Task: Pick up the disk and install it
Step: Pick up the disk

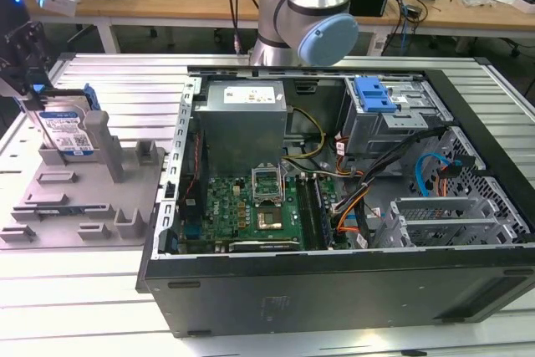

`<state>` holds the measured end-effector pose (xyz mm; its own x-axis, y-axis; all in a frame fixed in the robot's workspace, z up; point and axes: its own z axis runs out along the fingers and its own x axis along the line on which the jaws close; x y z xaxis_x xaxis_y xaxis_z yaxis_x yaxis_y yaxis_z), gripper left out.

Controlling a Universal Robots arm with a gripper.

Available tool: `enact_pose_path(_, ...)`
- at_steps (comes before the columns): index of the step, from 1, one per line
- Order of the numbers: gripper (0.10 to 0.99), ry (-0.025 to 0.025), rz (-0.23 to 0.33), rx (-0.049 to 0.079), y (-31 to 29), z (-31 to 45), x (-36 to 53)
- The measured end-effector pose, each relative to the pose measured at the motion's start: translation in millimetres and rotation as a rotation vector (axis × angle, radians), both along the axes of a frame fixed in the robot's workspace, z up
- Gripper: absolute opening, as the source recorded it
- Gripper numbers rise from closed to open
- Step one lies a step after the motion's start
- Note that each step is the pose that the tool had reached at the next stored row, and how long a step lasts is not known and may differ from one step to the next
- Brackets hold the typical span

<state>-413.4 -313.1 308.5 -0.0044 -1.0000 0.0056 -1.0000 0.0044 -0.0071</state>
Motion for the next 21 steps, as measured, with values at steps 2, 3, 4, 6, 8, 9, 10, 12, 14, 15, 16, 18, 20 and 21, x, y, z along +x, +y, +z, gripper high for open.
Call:
enact_pose_path(2,0.482,0.0001,0.000,0.000,0.0,-1.8,-0.1)
enact_pose_path(3,0.482,0.0003,0.000,0.000,-0.1,-2.2,-0.3)
enact_pose_path(4,0.482,0.0000,0.000,0.000,0.0,-3.1,-0.4)
enact_pose_path(6,0.467,-0.0002,0.000,0.000,0.0,-4.3,-1.2)
enact_pose_path(8,0.396,-0.0001,0.000,0.000,-0.1,-5.2,-1.9)
enact_pose_path(9,0.396,0.0000,0.000,0.000,0.0,-5.7,-2.2)
enact_pose_path(10,0.396,-0.0001,0.000,0.000,0.0,-6.3,-2.3)
enact_pose_path(12,0.396,-0.0001,0.000,0.000,0.0,-7.6,-2.6)
enact_pose_path(14,0.396,0.0000,0.000,0.000,0.0,-8.4,-2.8)
enact_pose_path(15,0.396,0.0001,0.000,0.000,0.0,-8.6,-2.8)
enact_pose_path(16,0.396,0.0000,0.000,0.000,0.0,-8.7,-2.8)
enact_pose_path(18,0.396,-0.0001,0.000,0.000,0.0,-9.0,-2.8)
enact_pose_path(20,0.396,-0.0001,0.000,0.000,0.0,-9.0,-2.8)
enact_pose_path(21,0.396,-0.0001,0.000,0.000,0.0,-9.0,-2.8)
